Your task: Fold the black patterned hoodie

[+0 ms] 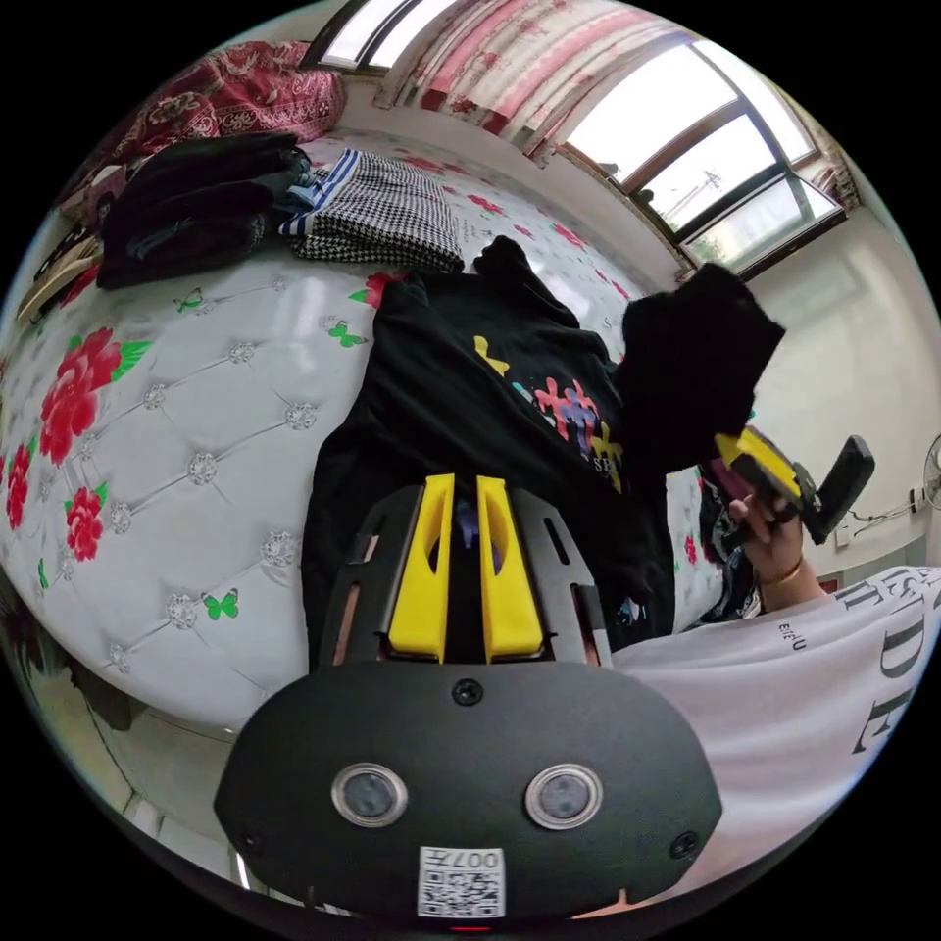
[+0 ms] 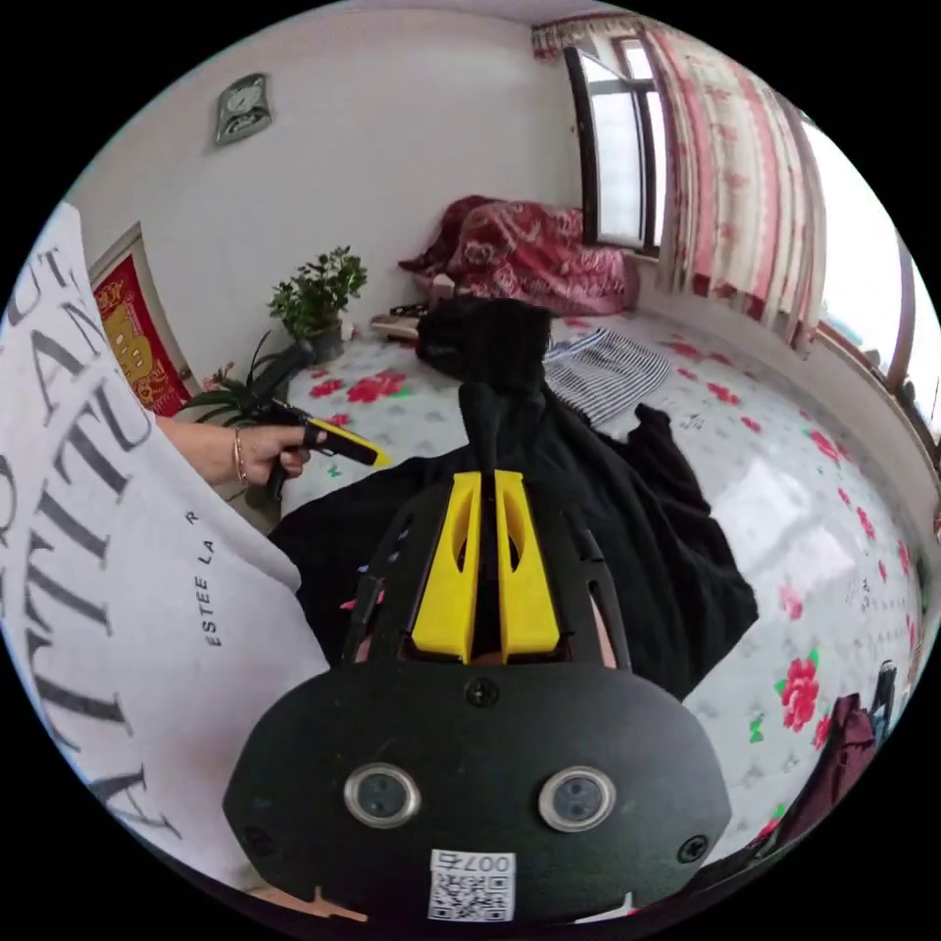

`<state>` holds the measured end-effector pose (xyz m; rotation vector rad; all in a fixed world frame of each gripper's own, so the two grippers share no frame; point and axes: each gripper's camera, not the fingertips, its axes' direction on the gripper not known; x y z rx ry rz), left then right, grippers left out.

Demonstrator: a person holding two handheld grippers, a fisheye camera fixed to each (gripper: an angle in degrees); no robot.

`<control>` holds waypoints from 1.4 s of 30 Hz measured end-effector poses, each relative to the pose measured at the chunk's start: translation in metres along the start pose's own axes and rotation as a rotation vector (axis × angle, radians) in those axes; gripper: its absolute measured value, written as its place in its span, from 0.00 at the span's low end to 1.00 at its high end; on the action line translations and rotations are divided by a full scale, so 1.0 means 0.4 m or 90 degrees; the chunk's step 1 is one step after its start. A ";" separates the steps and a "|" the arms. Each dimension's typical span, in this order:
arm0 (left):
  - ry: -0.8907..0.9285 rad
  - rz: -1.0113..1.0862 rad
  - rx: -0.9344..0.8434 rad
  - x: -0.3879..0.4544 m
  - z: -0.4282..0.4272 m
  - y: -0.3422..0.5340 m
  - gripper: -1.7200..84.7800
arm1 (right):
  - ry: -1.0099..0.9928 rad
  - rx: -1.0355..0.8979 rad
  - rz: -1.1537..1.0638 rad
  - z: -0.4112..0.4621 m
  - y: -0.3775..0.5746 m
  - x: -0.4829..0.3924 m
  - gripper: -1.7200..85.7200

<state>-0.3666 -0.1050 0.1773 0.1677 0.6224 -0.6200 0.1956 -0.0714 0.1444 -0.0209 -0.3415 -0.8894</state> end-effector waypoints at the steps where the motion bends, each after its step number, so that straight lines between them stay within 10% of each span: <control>1: -0.004 -0.010 -0.012 -0.021 0.002 0.018 0.07 | -0.018 -0.047 0.000 0.072 -0.004 -0.020 0.02; 4: 0.001 -0.030 -0.043 -0.058 0.009 0.053 0.08 | -0.035 -0.284 0.058 0.358 0.002 -0.069 0.03; 21: -0.022 0.161 -0.233 0.008 0.221 0.015 0.11 | -0.070 -0.279 0.024 0.511 -0.124 -0.126 0.08; 42: -0.013 0.141 -0.118 -0.089 0.141 -0.240 0.07 | 0.183 0.011 0.152 0.249 -0.624 0.553 0.16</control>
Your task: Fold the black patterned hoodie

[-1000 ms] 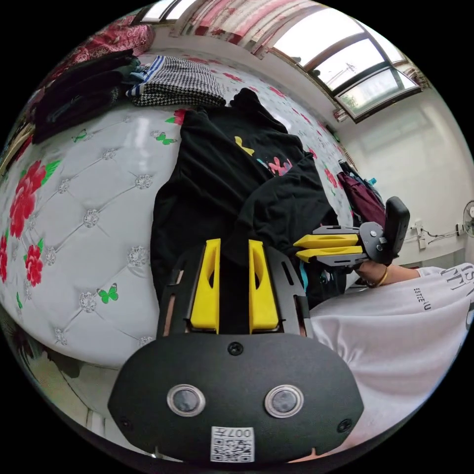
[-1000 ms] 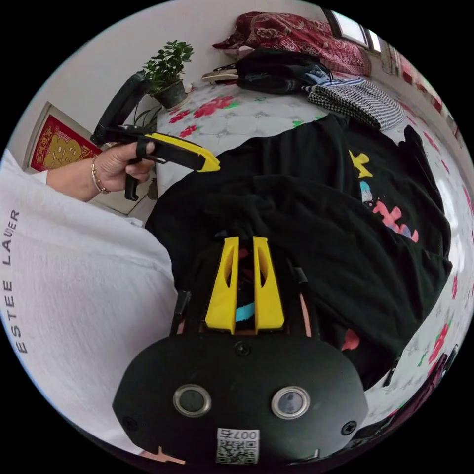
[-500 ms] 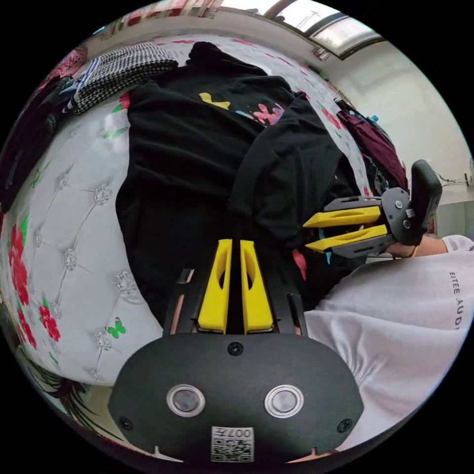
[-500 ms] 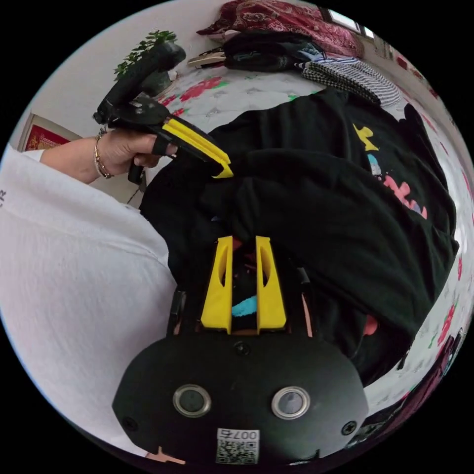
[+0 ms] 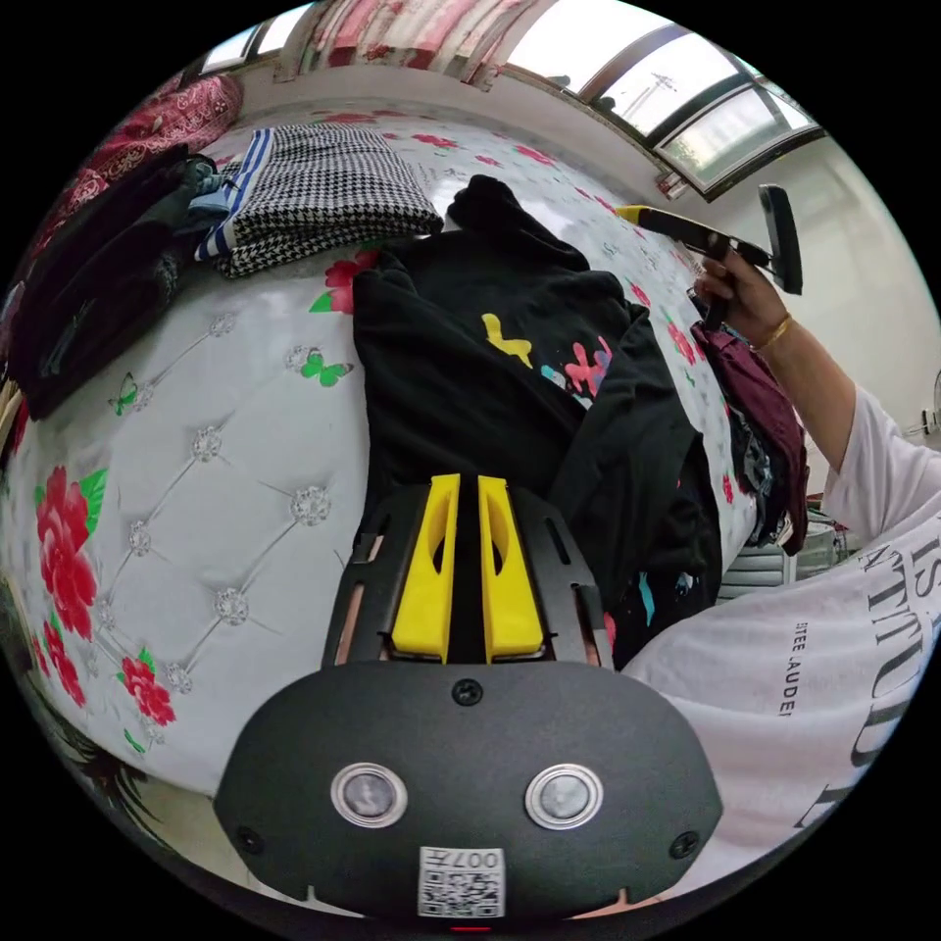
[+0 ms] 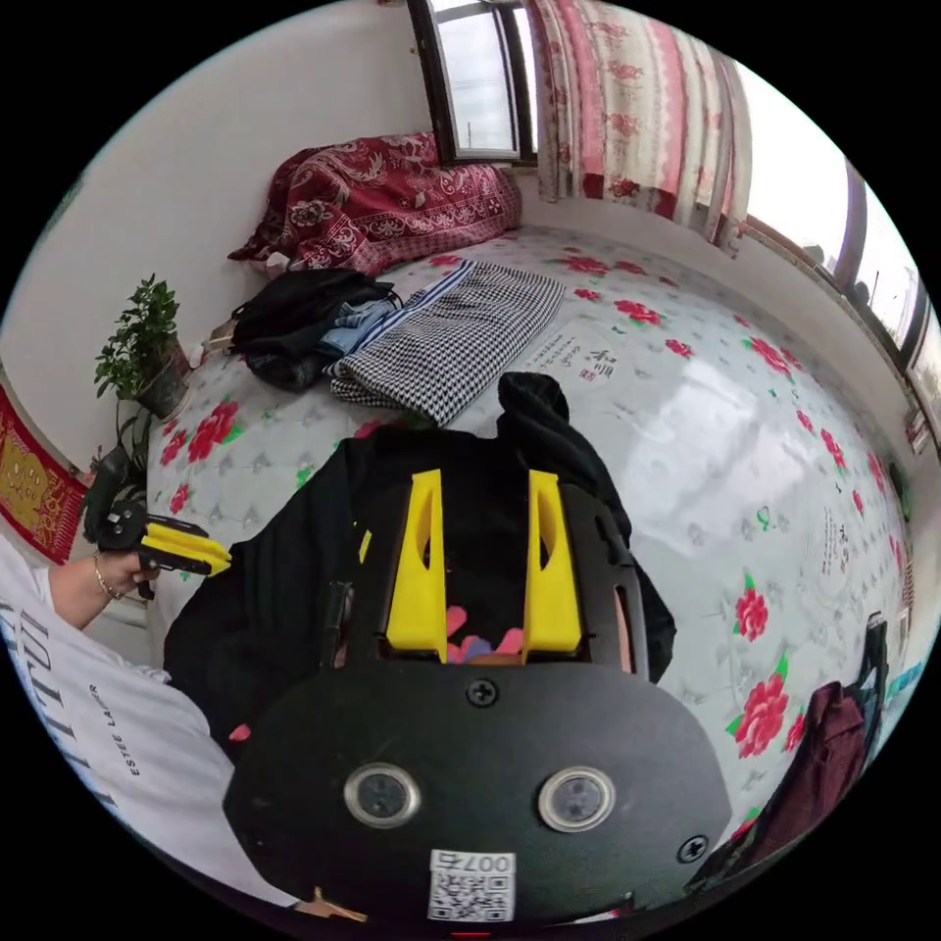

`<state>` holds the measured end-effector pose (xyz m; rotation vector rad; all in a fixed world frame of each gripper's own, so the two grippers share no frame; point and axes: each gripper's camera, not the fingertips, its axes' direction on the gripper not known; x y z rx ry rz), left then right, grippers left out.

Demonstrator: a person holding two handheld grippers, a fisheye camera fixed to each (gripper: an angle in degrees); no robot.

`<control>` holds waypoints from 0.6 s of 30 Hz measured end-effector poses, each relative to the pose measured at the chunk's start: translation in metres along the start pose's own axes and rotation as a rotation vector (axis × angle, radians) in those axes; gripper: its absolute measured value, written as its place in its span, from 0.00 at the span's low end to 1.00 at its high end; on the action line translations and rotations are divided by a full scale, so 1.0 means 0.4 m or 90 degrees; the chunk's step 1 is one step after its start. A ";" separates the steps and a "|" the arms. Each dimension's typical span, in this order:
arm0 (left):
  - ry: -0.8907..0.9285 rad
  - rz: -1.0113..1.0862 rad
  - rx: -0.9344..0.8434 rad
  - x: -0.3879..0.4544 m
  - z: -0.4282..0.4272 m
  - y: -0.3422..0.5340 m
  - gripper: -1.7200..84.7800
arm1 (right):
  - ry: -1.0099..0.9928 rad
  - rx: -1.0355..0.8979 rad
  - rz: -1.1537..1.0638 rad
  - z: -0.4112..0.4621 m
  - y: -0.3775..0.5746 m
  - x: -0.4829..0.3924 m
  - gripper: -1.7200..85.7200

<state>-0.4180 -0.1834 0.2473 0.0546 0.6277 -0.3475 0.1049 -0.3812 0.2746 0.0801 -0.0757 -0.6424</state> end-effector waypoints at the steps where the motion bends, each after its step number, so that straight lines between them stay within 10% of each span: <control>1: 0.006 0.001 0.007 0.002 0.013 -0.023 0.06 | 0.003 -0.007 -0.004 0.021 -0.029 0.007 0.16; 12: 0.038 -0.017 -0.011 -0.011 0.113 -0.067 0.06 | 0.191 -0.142 -0.110 0.316 -0.210 0.005 0.11; 18: 0.069 0.014 0.042 -0.013 0.071 -0.071 0.07 | -0.193 0.117 0.053 -0.097 -0.172 0.277 0.09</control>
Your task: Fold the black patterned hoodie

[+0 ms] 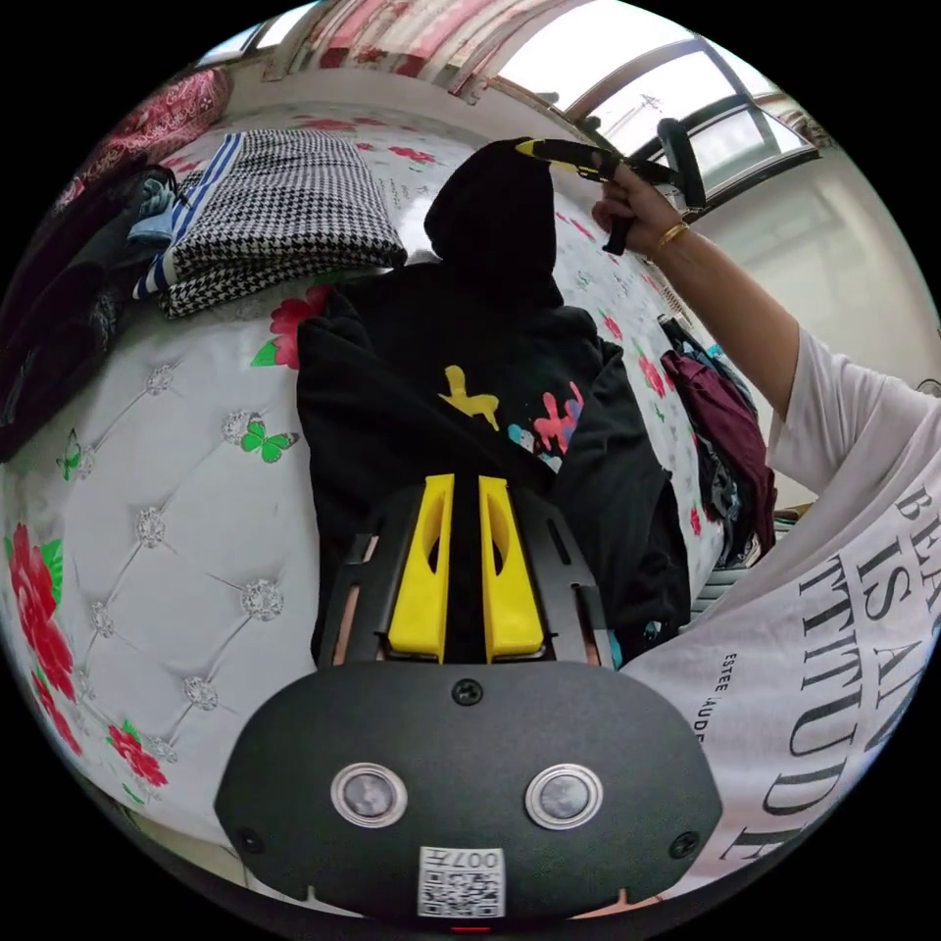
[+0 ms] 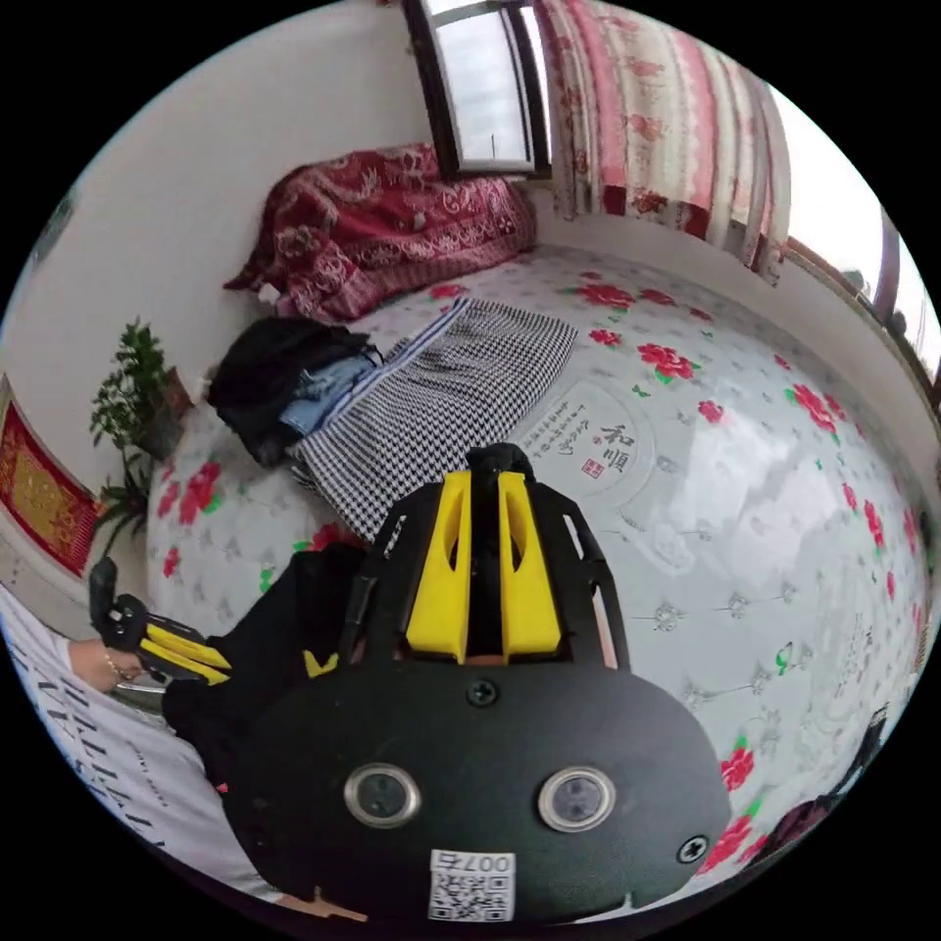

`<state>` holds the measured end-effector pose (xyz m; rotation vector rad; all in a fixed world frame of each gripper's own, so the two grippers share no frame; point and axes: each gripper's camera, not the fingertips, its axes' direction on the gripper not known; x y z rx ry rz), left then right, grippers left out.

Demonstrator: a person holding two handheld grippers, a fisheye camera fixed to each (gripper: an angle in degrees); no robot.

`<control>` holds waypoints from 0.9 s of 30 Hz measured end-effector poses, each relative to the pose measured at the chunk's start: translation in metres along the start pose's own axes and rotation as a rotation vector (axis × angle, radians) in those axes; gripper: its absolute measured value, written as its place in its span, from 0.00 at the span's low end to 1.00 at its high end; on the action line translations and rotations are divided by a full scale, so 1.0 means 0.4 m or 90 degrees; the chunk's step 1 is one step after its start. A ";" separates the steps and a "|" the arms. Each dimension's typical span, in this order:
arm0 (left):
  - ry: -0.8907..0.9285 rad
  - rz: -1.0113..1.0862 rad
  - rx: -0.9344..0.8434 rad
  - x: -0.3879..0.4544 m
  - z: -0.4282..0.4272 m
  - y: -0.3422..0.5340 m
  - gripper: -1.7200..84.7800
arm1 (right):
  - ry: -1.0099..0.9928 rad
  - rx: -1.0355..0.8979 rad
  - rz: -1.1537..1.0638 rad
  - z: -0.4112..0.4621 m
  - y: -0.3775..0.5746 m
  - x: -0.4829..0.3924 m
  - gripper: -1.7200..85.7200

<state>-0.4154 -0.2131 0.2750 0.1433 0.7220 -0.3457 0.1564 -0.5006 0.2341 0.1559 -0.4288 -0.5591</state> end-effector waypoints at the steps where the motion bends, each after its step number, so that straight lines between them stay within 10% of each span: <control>1: 0.003 0.019 0.017 0.009 -0.013 -0.007 0.08 | -0.035 0.021 0.007 -0.048 0.004 0.011 0.08; 7: 0.033 0.143 0.090 0.092 -0.068 -0.070 0.11 | -0.280 0.076 -0.088 -0.354 0.124 -0.068 0.09; 14: 0.020 0.204 0.107 0.174 -0.087 0.018 0.12 | -0.116 -0.087 -0.268 -0.378 0.481 -0.431 0.09; 20: 0.027 0.141 -0.033 0.138 0.048 0.170 0.12 | -0.043 -0.300 -0.101 -0.111 0.795 -0.423 0.10; 27: -0.021 0.207 -0.086 0.195 0.114 0.198 0.12 | -0.013 -0.232 -0.057 -0.138 0.859 -0.452 0.11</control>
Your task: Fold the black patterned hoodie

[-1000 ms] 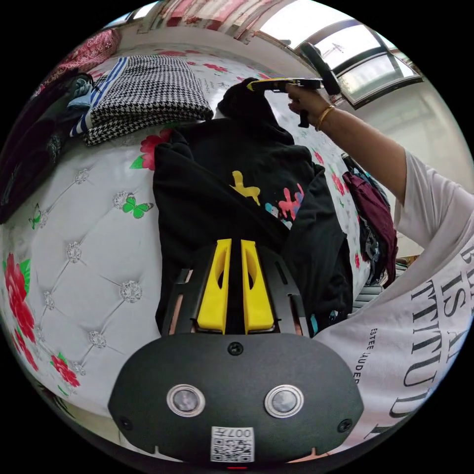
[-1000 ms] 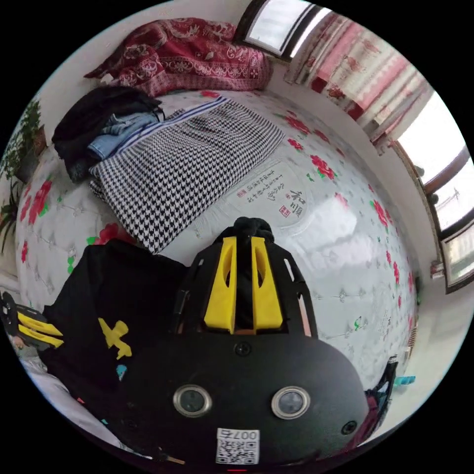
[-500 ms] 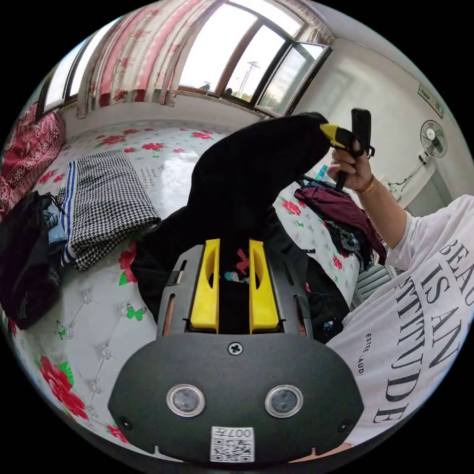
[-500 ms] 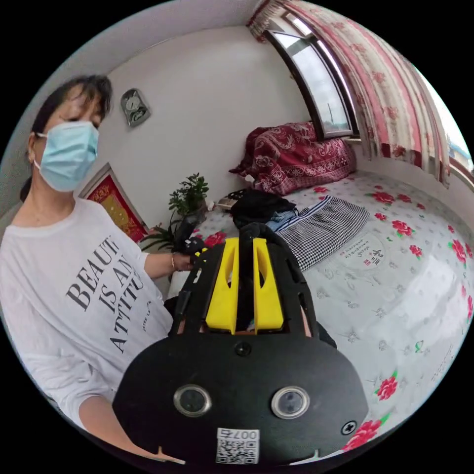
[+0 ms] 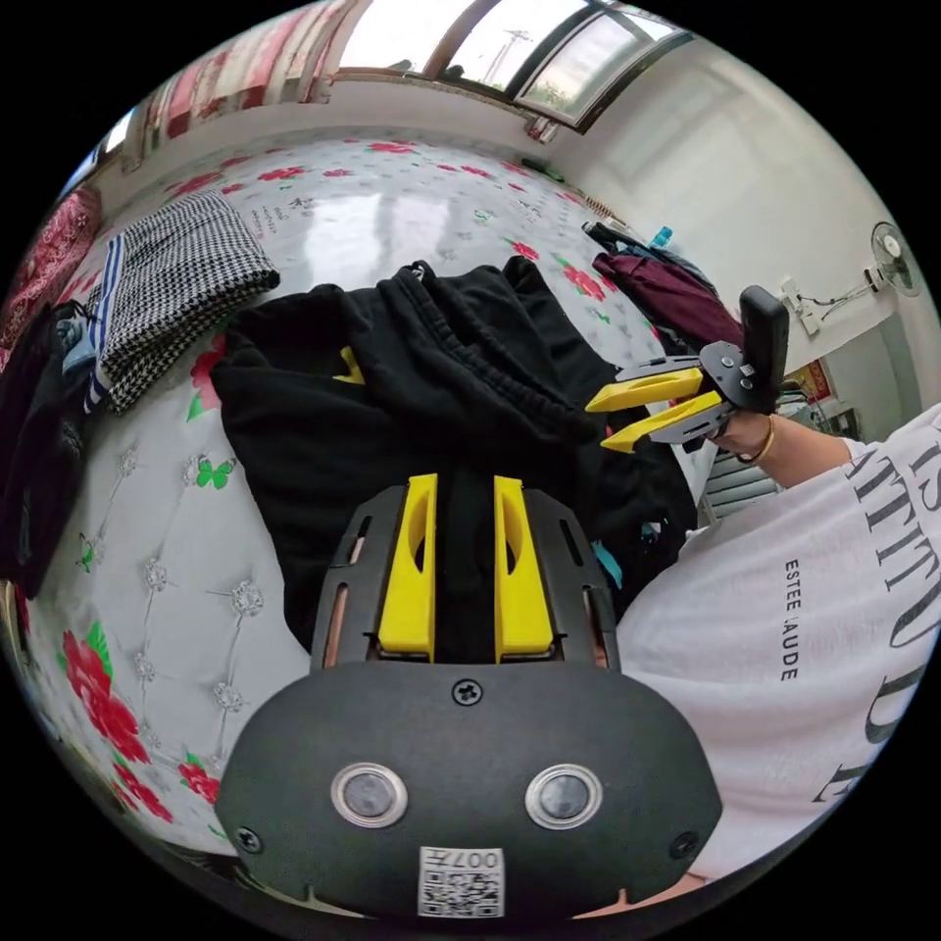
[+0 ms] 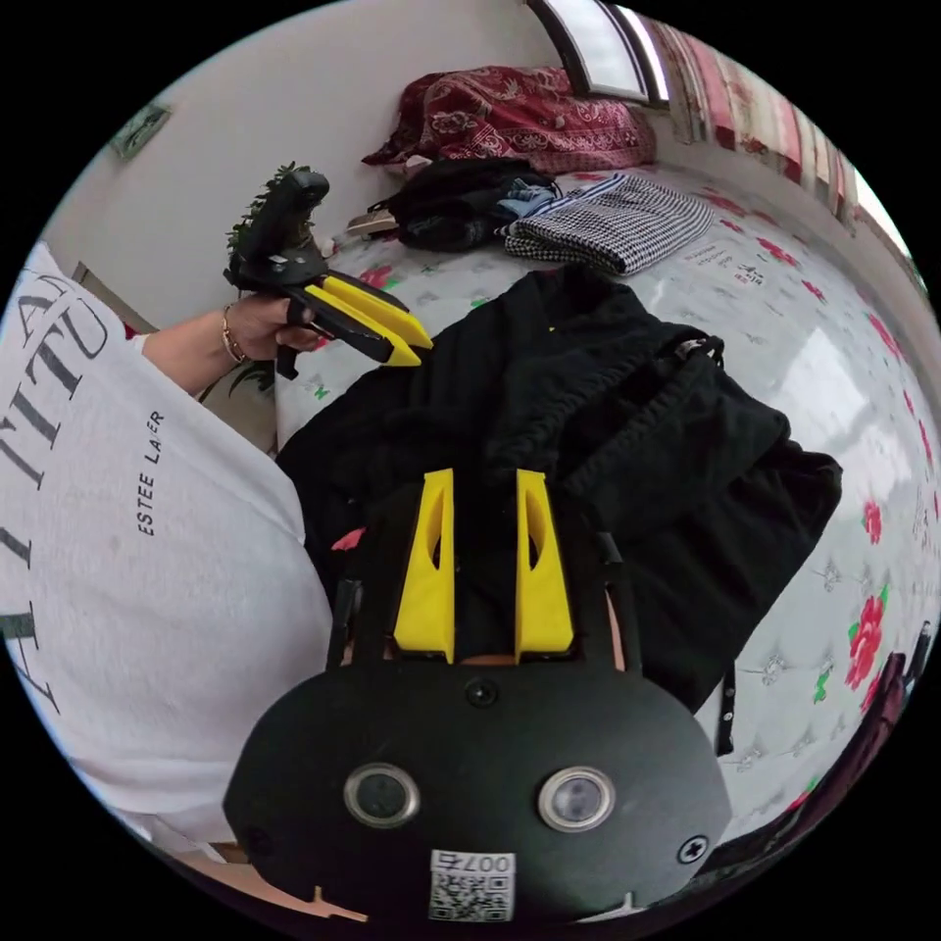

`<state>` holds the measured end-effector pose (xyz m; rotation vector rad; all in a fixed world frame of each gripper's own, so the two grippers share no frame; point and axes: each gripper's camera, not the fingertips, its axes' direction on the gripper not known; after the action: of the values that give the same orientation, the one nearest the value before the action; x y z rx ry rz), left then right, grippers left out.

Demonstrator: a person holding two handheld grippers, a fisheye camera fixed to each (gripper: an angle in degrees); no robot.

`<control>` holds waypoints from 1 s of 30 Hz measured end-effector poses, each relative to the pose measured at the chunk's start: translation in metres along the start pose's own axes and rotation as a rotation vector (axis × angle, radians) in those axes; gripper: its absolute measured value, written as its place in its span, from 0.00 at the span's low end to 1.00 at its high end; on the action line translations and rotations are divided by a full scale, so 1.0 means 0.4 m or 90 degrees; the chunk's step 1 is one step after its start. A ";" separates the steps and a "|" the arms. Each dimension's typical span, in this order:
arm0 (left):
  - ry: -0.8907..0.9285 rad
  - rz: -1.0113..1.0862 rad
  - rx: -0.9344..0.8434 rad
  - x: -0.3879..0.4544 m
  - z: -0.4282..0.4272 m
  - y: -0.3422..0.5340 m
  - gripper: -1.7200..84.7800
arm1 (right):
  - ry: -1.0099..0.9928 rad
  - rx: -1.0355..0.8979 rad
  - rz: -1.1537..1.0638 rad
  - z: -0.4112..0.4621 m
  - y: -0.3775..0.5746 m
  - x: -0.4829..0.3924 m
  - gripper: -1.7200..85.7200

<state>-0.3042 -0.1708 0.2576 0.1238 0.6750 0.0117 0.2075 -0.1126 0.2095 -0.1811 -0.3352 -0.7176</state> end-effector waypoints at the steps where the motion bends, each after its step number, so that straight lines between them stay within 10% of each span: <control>1: -0.007 0.016 -0.003 0.011 0.012 -0.013 0.12 | 0.001 0.005 0.010 -0.002 0.004 0.005 0.11; 9: 0.006 0.033 0.047 0.041 0.114 -0.112 0.09 | -0.032 -0.153 0.018 0.222 0.000 0.021 0.07; 13: -0.052 0.024 -0.078 0.056 0.276 -0.123 0.08 | 0.012 -0.116 -0.039 0.190 0.020 -0.018 0.06; 19: -0.001 0.032 0.019 0.078 0.176 -0.094 0.05 | 0.004 0.082 0.088 -0.029 0.114 0.083 0.05; 30: -0.085 0.070 -0.058 0.135 0.257 -0.127 0.01 | -0.021 -0.004 0.165 0.061 0.156 0.180 0.02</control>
<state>-0.1994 -0.2300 0.2976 0.0731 0.5329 0.1389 0.2942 -0.1039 0.2554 -0.2375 -0.3345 -0.4598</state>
